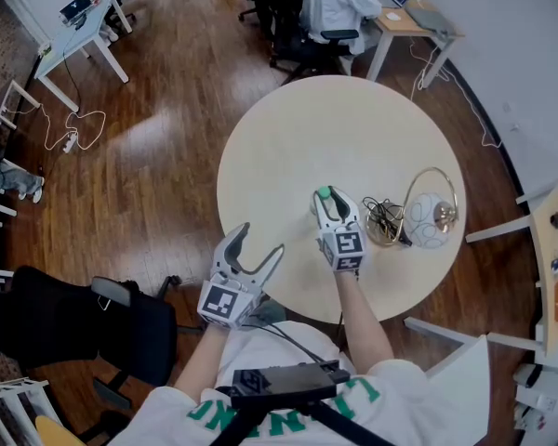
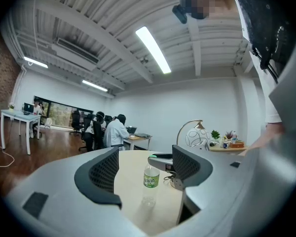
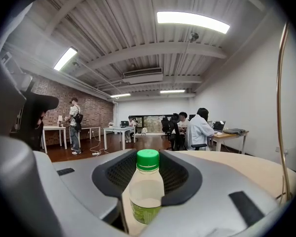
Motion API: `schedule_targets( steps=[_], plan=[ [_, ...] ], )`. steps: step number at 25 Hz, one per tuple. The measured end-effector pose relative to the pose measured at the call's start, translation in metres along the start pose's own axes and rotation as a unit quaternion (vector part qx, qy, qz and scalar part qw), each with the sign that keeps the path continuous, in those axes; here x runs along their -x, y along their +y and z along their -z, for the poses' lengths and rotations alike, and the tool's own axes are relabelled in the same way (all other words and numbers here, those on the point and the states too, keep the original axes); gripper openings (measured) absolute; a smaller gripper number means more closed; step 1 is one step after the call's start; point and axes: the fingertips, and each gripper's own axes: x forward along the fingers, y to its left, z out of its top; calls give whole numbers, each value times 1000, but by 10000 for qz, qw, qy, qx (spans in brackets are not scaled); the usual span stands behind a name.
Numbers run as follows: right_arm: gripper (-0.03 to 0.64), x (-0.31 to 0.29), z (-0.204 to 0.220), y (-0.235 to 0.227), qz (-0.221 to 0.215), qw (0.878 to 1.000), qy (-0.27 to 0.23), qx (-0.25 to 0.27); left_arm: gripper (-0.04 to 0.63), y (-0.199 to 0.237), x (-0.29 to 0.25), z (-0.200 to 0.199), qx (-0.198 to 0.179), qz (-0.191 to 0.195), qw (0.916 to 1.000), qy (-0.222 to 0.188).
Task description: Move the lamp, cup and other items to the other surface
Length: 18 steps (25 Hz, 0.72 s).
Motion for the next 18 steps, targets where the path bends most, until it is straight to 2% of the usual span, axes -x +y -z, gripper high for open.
schedule_targets(
  steps=[4, 6, 8, 11, 16, 18],
  plan=[
    [175, 4, 4, -3, 159, 9996, 158, -157, 327, -1, 3, 0, 55, -2, 10000, -17],
    [186, 8, 3, -4, 196, 9995, 188, -152, 326, 2, 5, 6, -54, -39, 10000, -39],
    [228, 13, 3, -3, 182, 9995, 214, -123, 325, -2, 7, 8, -94, 5, 9999, -77],
    [238, 25, 2, 1, 147, 9996, 224, -82, 325, -15, 9, -2, 78, 78, 9999, -86],
    [238, 57, -14, 1, 215, 9995, 33, -230, 326, -35, 11, -11, 25, 273, 9995, -150],
    [238, 75, -30, 4, 187, 9993, -149, -297, 325, -41, 12, -9, -114, 324, 9993, -130]
  ],
)
